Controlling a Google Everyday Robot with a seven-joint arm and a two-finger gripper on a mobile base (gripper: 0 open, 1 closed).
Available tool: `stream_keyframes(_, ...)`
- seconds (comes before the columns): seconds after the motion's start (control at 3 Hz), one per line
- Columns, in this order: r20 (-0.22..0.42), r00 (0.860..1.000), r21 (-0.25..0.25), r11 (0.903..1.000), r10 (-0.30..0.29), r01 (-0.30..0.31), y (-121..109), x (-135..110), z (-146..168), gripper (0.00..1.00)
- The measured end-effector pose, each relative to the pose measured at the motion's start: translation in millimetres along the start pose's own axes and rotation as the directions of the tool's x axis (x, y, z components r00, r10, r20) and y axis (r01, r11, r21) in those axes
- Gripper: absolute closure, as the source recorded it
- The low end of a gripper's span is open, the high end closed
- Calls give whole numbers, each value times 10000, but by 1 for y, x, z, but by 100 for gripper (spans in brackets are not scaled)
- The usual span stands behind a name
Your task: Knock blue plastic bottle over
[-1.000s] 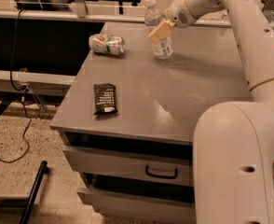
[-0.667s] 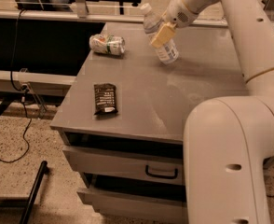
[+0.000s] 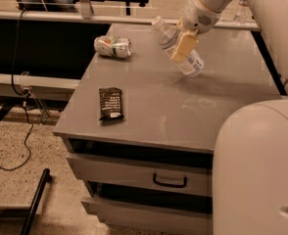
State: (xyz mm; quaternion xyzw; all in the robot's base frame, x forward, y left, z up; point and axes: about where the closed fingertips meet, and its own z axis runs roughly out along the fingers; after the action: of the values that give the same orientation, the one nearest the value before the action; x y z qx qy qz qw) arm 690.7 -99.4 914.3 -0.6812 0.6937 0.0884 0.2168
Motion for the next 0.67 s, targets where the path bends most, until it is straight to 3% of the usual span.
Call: stream_keyframes(0.67, -1302, 9857, -372, 9940, -1067, 1027, 54, -5, 11, 61)
